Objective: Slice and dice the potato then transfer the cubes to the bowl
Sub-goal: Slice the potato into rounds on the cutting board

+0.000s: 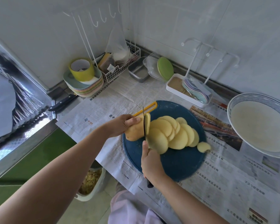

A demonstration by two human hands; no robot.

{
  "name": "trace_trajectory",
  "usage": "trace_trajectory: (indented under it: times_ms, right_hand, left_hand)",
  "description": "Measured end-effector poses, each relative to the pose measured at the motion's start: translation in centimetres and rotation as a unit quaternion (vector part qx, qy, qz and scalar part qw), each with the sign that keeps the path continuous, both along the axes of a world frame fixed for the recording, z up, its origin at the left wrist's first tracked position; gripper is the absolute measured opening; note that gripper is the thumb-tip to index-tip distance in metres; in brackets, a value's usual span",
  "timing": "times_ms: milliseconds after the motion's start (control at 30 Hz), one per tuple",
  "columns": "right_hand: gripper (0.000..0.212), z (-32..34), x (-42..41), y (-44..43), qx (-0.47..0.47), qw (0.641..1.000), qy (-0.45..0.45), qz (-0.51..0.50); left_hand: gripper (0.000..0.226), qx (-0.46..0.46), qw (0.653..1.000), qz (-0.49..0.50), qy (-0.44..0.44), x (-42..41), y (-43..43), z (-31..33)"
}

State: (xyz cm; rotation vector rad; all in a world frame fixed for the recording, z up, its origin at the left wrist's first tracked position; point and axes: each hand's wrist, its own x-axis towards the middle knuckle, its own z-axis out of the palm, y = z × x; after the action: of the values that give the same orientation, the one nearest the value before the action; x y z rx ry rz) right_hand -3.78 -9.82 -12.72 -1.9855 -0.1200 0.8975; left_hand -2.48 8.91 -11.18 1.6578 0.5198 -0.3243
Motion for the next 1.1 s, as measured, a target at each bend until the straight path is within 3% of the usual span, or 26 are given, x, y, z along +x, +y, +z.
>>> trace_trajectory:
  times_ms: [133,300,500,600,800,1000,1100]
  right_hand:
    - [0.054,-0.1,0.3,0.1,0.016,0.998,0.056,-0.035]
    - [0.054,-0.1,0.1,0.3,0.029,0.996,0.074,-0.048]
    - [0.055,1.7,0.8,-0.8,0.084,0.973,0.193,-0.099]
    - [0.055,2.2,0.9,-2.4,0.116,0.962,0.226,-0.096]
    - [0.059,4.5,1.3,-5.3,0.138,0.987,0.085,-0.015]
    - [0.064,5.4,-0.4,-5.7,0.13,0.989,-0.058,0.031]
    - [0.058,4.8,-1.0,-5.6,0.116,0.988,-0.091,0.043]
  left_hand:
    - [0.083,0.054,0.998,-0.024,-0.023,-0.2,-0.9,0.2]
    - [0.089,0.01,0.999,0.019,-0.041,-1.6,-1.3,-0.3]
    - [0.09,-0.07,0.988,0.111,-0.084,-4.4,-3.6,-1.5]
    - [0.078,-0.091,0.978,0.154,-0.109,-4.9,-4.9,-1.1]
    - [0.034,-0.058,0.959,0.252,-0.121,-4.6,-7.6,-0.7]
    - [0.059,-0.064,0.948,0.284,-0.13,-4.5,-8.6,-0.7]
    - [0.051,-0.067,0.946,0.288,-0.132,-4.4,-8.9,-0.6]
